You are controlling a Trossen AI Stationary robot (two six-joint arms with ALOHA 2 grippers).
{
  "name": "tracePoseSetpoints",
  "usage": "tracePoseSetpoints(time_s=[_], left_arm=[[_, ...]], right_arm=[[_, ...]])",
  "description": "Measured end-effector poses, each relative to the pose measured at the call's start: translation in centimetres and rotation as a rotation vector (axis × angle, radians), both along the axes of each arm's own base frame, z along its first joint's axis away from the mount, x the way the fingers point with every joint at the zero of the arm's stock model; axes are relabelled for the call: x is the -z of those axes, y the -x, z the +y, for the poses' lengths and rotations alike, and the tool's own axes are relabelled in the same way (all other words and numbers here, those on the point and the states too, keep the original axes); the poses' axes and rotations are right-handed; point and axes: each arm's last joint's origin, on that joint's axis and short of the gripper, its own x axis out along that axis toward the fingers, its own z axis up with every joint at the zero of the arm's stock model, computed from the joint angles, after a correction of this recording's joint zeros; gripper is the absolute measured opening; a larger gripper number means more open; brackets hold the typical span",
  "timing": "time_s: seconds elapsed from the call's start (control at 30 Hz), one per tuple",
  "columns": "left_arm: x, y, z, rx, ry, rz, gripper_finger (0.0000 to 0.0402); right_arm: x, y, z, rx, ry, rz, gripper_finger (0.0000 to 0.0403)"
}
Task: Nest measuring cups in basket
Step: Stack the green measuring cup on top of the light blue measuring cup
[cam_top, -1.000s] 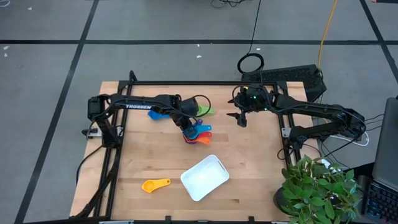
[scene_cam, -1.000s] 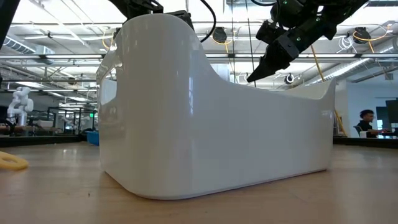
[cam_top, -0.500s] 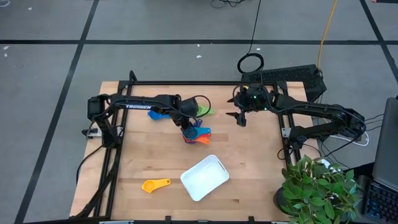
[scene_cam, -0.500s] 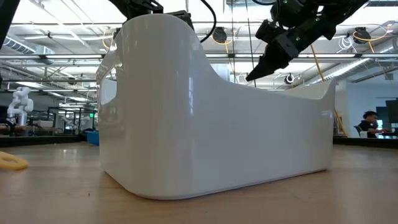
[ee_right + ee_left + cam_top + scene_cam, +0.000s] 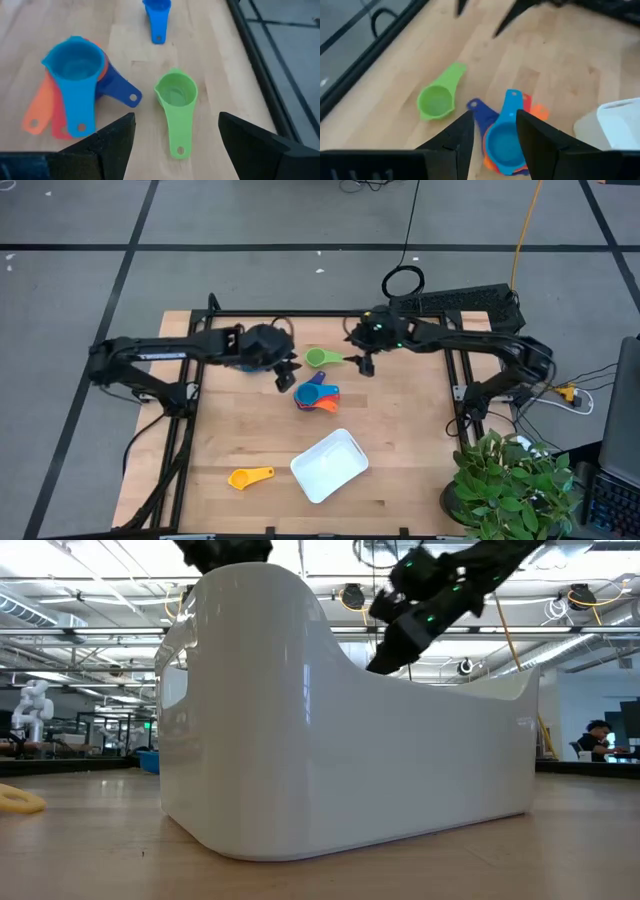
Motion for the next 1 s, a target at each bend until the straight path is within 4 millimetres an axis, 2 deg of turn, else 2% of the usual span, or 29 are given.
tracePoseSetpoints(time_s=[0.17,0.4,0.67,1.0], left_arm=[[3.1,1.8,-0.7,0.011,-0.005,-0.114,0.0150],[5.9,3.5,-0.8,0.002,-0.005,-0.246,0.0150],[6.7,3.8,-0.7,-0.009,0.006,-0.265,0.0150],[6.7,3.8,-0.8,0.008,0.013,-0.273,0.0150]], right_arm=[[2.2,-1.7,-1.9,0.021,-0.034,0.082,0.0276],[5.6,-2.7,-3.7,0.050,-0.067,0.136,0.0276],[7.9,-3.7,-4.4,0.037,-0.083,0.118,0.0276],[8.2,-4.0,-4.5,0.024,-0.100,0.084,0.0276]])
